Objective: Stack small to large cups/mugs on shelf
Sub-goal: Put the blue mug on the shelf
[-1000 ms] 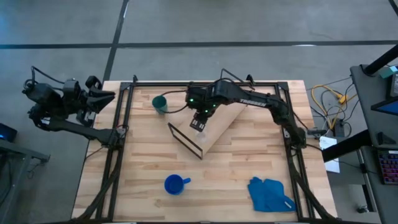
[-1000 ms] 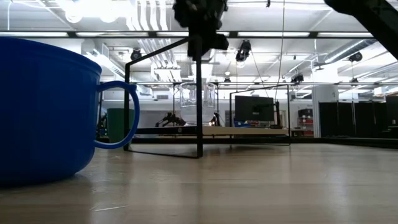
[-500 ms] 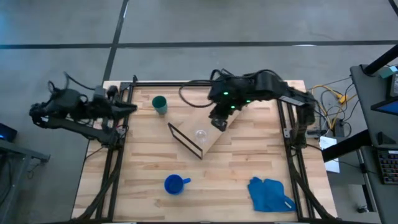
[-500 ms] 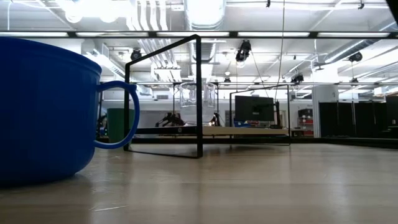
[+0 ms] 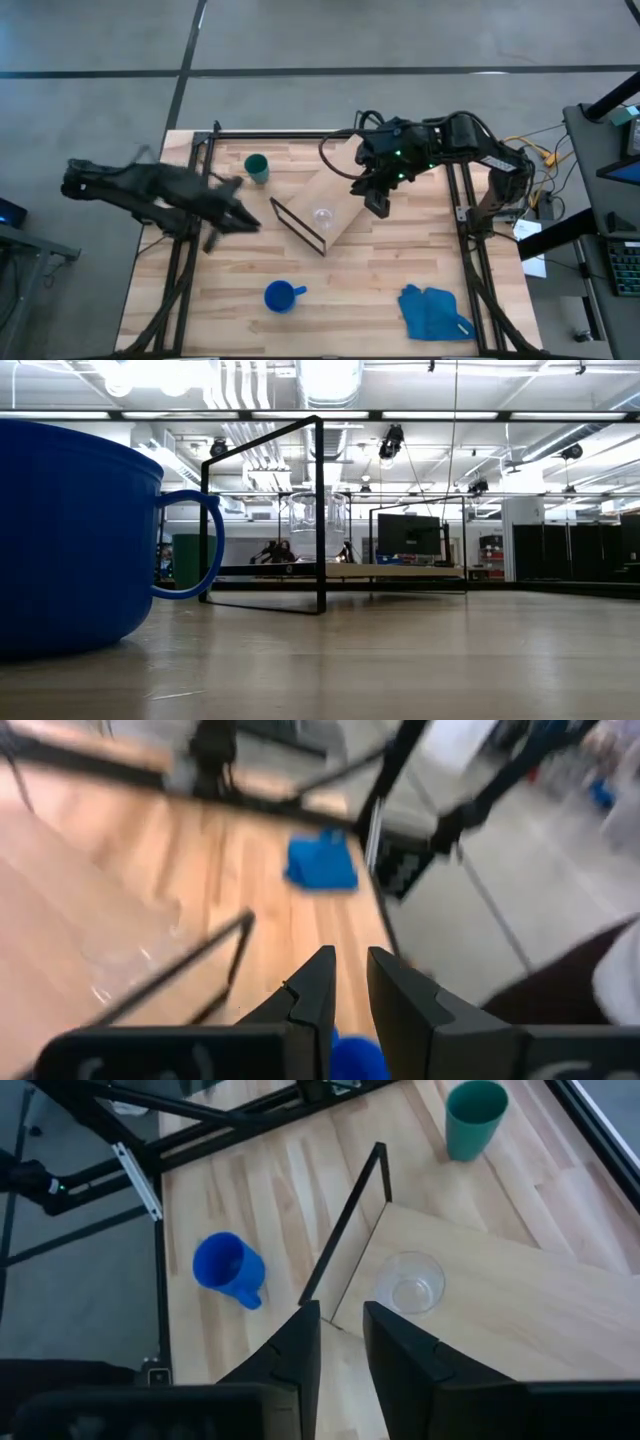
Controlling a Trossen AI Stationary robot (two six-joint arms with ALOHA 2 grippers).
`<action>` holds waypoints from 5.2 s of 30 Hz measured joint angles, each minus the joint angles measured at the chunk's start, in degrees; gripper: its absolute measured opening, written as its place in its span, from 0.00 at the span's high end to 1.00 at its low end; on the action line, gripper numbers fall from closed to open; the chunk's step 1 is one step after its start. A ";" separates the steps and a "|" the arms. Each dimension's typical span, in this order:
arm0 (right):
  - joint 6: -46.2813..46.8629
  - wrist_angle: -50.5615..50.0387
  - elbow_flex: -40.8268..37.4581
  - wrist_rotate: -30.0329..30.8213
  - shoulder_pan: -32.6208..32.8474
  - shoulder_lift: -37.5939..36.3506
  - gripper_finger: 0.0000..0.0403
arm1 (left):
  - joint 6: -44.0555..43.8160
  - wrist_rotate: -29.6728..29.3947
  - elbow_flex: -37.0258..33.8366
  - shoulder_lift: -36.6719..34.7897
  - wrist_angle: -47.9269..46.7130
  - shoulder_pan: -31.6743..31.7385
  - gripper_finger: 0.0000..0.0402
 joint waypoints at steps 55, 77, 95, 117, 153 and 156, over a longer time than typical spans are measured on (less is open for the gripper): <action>-0.45 -7.57 -0.87 0.14 1.15 1.01 0.83 | -13.22 4.24 0.66 34.75 0.35 -10.78 0.86; -0.45 -9.01 -0.87 0.14 2.75 1.01 0.83 | -12.76 2.21 0.99 36.56 0.28 -10.15 0.65; -0.45 -9.00 -0.90 0.14 2.75 1.01 0.83 | -9.88 1.78 -0.30 40.47 0.20 -10.15 0.65; -0.70 -8.97 -0.90 0.17 2.75 1.01 0.83 | -4.03 2.23 7.33 38.42 -9.09 -9.91 1.00; -0.80 -6.77 -0.90 6.53 4.72 4.09 0.72 | 30.31 -15.32 43.99 38.31 -32.69 6.45 1.00; -1.93 -6.75 -0.90 9.17 4.74 5.77 0.69 | 30.62 -15.32 44.08 38.31 -32.59 7.00 1.00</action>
